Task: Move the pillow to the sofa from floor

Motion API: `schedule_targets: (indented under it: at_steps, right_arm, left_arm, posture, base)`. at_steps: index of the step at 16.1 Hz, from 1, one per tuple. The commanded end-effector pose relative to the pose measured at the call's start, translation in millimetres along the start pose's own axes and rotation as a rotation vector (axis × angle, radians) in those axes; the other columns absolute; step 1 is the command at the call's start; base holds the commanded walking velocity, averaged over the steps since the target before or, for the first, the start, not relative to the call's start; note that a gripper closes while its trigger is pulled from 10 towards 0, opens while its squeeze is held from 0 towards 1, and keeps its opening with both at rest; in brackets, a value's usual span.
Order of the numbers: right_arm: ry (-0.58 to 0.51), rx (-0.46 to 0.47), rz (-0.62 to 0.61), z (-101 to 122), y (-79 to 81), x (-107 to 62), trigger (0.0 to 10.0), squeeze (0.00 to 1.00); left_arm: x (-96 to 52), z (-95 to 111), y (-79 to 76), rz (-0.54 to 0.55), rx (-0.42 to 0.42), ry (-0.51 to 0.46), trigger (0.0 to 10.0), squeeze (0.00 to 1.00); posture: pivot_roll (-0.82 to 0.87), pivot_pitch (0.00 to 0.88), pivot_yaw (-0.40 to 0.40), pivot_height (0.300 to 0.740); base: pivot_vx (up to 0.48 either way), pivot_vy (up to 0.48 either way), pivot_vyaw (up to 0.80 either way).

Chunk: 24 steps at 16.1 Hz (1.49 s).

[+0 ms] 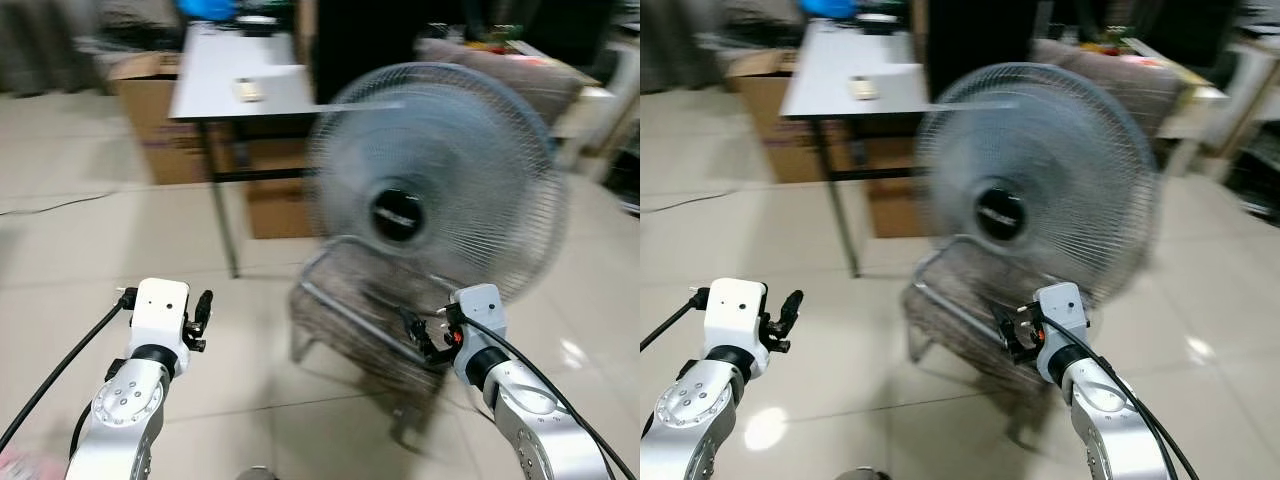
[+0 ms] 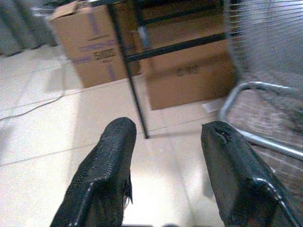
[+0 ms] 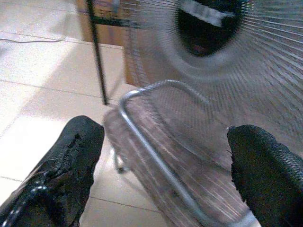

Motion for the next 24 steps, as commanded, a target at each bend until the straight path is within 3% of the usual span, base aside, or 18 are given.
schedule_targets:
  at_steps: [1, 3, 6, 7, 9, 11, 12, 14, 15, 17, 19, 24]
  right_arm:
    - [-0.027, 0.003, -0.018, 8.9, -0.5, -1.9, 10.0, 1.0]
    - [-0.031, 0.012, -0.021, 8.6, 4.3, -4.1, 10.0, 1.0]
    - [-0.014, 0.039, -0.021, 2.7, 14.3, 1.2, 10.0, 1.0]
    - [-0.014, 0.015, -0.023, 2.7, 17.5, 2.4, 10.0, 1.0]
    - [-0.025, -0.031, -0.034, 2.8, 12.9, 4.4, 10.0, 1.0]
    - [-0.044, -0.063, -0.078, 7.6, 0.8, 5.7, 10.0, 1.0]
    - [-0.049, -0.085, -0.09, 10.6, -3.2, 8.3, 10.0, 1.0]
    - [-0.045, -0.15, -0.115, 12.5, -7.3, 13.3, 10.0, 1.0]
    - [-0.026, -0.274, -0.134, 8.5, -13.6, 13.7, 10.0, 1.0]
    - [0.026, -0.21, -0.162, -1.7, -19.2, 12.3, 10.0, 1.0]
    - [-0.001, -0.078, -0.208, 5.9, -16.6, 14.1, 10.0, 1.0]
    - [-0.014, -0.034, -0.243, 8.0, -16.5, 18.1, 10.0, 1.0]
  left_arm:
    - [2.2, 0.2, -0.4, 0.011, -0.022, 0.01, 10.0, 0.0]
    - [1.3, 1.1, 0.4, 0.02, -0.075, 0.01, 10.0, 0.0]
    - [-9.1, 1.5, 17.5, 0.09, -0.093, -0.003, 10.0, 0.0]
    - [-12.9, 1.8, 26.8, 0.126, -0.095, -0.006, 10.0, 0.0]
    - [-14.1, 7.4, 29.8, 0.151, -0.113, -0.023, 10.0, 0.0]
    - [-15.3, 5.9, 15.4, 0.104, -0.055, -0.018, 10.0, 0.0]
    - [-12.3, 8.9, 11.5, 0.097, -0.081, -0.034, 10.0, 0.0]
    - [-9.9, 9.1, 12.3, 0.11, -0.039, -0.055, 10.0, 0.0]
    - [-11.6, 11.8, 9.7, 0.108, -0.014, -0.061, 10.0, 0.0]
    - [-12.5, 14.8, 3.5, 0.082, -0.012, -0.07, 10.0, 0.0]
    - [-7.1, 16.0, 4.0, 0.081, -0.045, -0.077, 10.0, 0.0]
    - [-2.2, 14.4, 2.3, 0.086, -0.068, -0.087, 10.0, 0.0]
  posture:
    - [-0.13, 0.0, 0.002, 0.74]
    - [-0.11, 0.0, -0.013, 0.74]
    - [-0.06, 0.0, -0.035, 0.74]
    - [-0.04, 0.0, -0.046, 0.74]
    - [-0.02, 0.0, -0.056, 0.74]
    - [-0.02, 0.0, -0.049, 0.74]
    - [-0.03, 0.0, -0.064, 0.74]
    - [-0.02, 0.0, -0.072, 0.74]
    - [-0.02, 0.0, -0.063, 0.74]
    - [-0.03, 0.0, -0.057, 0.74]
    - [-0.05, 0.0, -0.053, 0.74]
    - [-0.08, 0.0, -0.044, 0.74]
  base:
    - [0.0, 0.0, 0.8]
    - [0.0, 0.0, 0.8]
    - [0.0, 0.0, 0.8]
    - [0.0, 0.0, 0.8]
    - [0.0, 0.0, 0.8]
    - [0.0, 0.0, 0.8]
    - [0.0, 0.0, 0.8]
    - [0.0, 0.0, 0.8]
    - [0.0, 0.0, 0.8]
    - [0.0, 0.0, 0.8]
    - [0.0, 0.0, 0.8]
    - [0.0, 0.0, 0.8]
Point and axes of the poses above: a point about 5 cm out from each wrist's last joint towards the gripper, its own x axis pointing out of the wrist towards the gripper, its own z axis along the axis of the wrist's last joint, y = z × x, the point moved 5 cm from there along x, pointing out of the wrist towards the gripper, and after that the axes turned 15 degrees about -x, right-handed, at the moved point
